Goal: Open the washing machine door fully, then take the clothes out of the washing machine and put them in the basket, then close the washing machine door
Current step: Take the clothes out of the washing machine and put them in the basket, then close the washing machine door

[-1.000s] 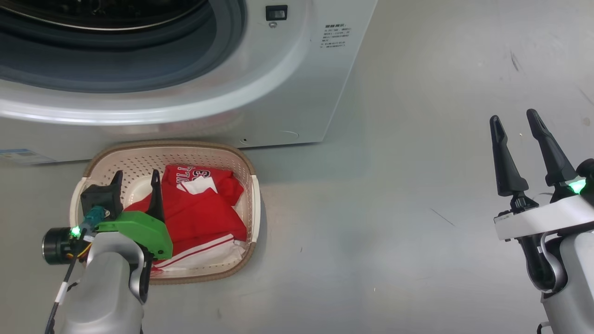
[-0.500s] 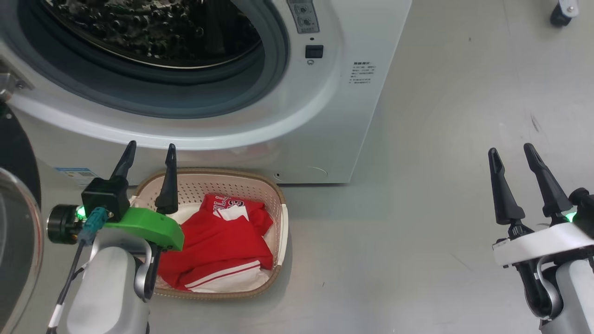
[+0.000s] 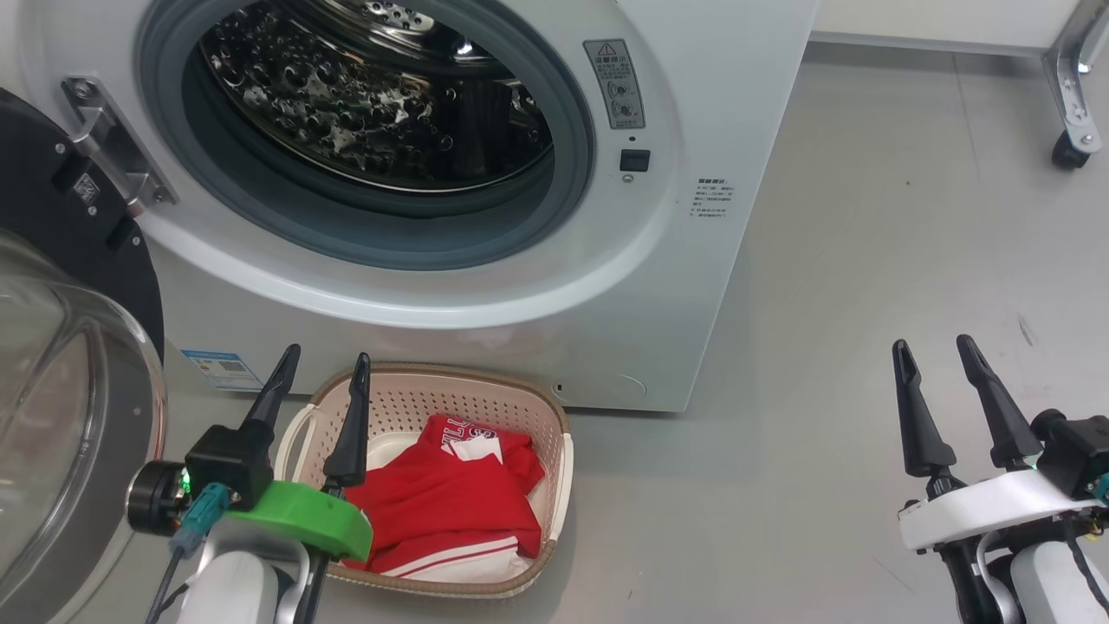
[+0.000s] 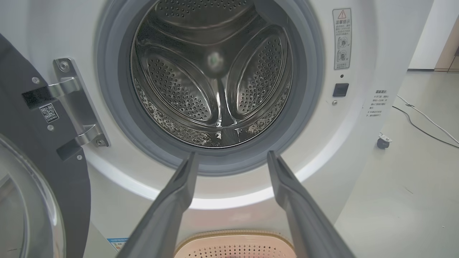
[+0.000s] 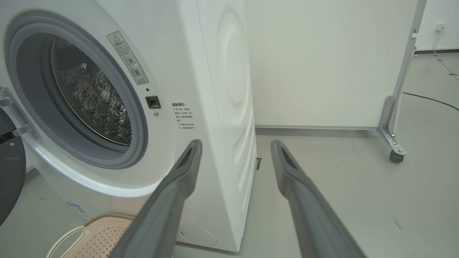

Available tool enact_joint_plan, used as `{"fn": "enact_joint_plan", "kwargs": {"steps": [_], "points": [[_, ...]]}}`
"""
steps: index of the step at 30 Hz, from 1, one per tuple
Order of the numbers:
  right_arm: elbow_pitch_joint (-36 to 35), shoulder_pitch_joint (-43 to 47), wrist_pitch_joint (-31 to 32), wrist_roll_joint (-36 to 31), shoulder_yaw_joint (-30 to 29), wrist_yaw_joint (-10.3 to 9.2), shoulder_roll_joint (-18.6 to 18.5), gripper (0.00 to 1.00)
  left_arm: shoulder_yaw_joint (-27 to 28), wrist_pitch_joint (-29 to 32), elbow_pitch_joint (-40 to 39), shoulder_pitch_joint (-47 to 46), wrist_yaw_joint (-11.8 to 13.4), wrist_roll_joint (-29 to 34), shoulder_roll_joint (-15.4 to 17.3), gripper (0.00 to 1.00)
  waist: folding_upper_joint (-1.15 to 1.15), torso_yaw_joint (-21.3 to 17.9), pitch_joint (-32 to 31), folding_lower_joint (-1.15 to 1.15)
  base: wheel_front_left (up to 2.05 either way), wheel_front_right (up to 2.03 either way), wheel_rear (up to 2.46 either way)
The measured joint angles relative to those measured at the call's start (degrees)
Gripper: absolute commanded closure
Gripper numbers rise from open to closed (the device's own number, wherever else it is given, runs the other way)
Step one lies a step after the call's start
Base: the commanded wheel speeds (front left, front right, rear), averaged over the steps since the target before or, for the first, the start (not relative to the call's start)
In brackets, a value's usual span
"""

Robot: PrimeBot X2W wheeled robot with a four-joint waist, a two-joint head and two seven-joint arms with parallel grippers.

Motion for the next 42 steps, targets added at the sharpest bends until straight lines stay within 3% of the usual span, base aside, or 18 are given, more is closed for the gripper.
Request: {"fn": "enact_joint_plan", "kwargs": {"steps": [7, 19, 42], "points": [[-0.1, 1.5, 0.0, -0.1, 1.1, 0.0, 0.9, 0.0, 2.0, 0.0, -4.0, 4.9, 0.0, -1.2, 0.2, 0.0, 0.0, 0.4, -2.7, 0.0, 0.0, 0.0, 0.0], [-0.4, 3.0, 0.0, -1.0, 0.5, 0.0, 1.4, 0.0, 0.9, 0.0, -7.4, 10.0, 0.0, -1.0, 0.2, 0.0, 0.0, -0.5, -4.7, 0.0, 0.0, 0.0, 0.0], [-1.1, 3.8, 0.0, -1.9, 0.2, 0.0, 2.3, 0.0, 0.1, 0.0, -12.7, 12.7, 0.5, -0.4, 0.4, 0.0, 0.0, -0.9, -5.0, 0.0, 0.0, 0.0, 0.0]]}}
